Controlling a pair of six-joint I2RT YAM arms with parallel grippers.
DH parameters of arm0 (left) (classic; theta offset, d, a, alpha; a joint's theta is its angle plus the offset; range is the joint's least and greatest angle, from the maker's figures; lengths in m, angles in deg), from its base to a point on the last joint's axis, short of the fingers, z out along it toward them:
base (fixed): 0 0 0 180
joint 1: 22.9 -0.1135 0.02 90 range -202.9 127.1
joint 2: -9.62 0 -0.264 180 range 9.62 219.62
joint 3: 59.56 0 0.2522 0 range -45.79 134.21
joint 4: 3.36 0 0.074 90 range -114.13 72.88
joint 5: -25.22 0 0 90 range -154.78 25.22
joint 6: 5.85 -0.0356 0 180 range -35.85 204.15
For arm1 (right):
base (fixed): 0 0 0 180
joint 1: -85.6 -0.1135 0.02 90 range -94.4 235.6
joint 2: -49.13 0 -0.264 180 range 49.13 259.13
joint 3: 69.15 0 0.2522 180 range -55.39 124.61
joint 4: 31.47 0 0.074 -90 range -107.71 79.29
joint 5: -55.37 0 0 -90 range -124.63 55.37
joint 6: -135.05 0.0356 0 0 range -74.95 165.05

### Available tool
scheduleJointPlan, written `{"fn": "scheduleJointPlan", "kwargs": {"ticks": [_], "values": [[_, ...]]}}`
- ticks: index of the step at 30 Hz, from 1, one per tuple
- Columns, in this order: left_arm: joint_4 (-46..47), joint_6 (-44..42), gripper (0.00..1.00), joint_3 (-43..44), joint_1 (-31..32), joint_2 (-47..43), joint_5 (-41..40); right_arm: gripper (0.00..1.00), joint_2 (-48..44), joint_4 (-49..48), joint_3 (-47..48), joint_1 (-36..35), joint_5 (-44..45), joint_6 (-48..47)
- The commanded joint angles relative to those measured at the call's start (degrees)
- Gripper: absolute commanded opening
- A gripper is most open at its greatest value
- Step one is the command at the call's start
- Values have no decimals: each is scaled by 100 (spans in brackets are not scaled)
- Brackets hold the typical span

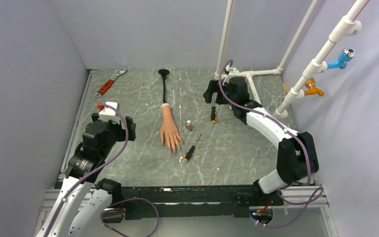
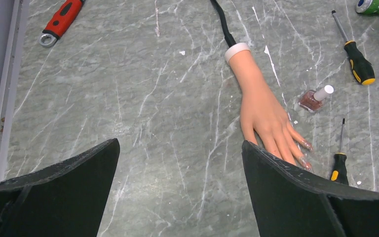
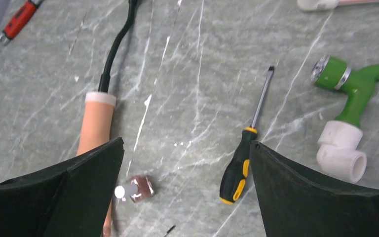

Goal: Paint the nails
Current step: Pick up the nail polish bottle from the center of the board.

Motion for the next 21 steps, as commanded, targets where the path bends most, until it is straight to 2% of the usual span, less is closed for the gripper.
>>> {"fn": "scheduleJointPlan", "kwargs": {"ticks": [1,4,6,8,10,15,21], "values": [[229,-90,99,22,-25,17,34,100,-546,-811,-588,0,-354,-1],[212,-82,99,31,-25,31,84,100,-1087,-1699,-1577,-85,-349,-92],[201,-83,99,28,-25,14,69,100,-1250,-1923,-1961,-219,-249,-118],[212,-81,99,23,-25,2,44,100,-1371,-2066,-2200,-418,-534,-307],[223,-81,99,14,-25,-8,38,100,-1488,-2104,-2377,-739,-267,-458],[213,-90,99,22,-25,-6,55,100,-1477,-2307,-2677,-989,-443,-650],[205,-111,98,12,-25,-41,30,100,-1387,-2620,-3020,-1330,145,-835]]}}
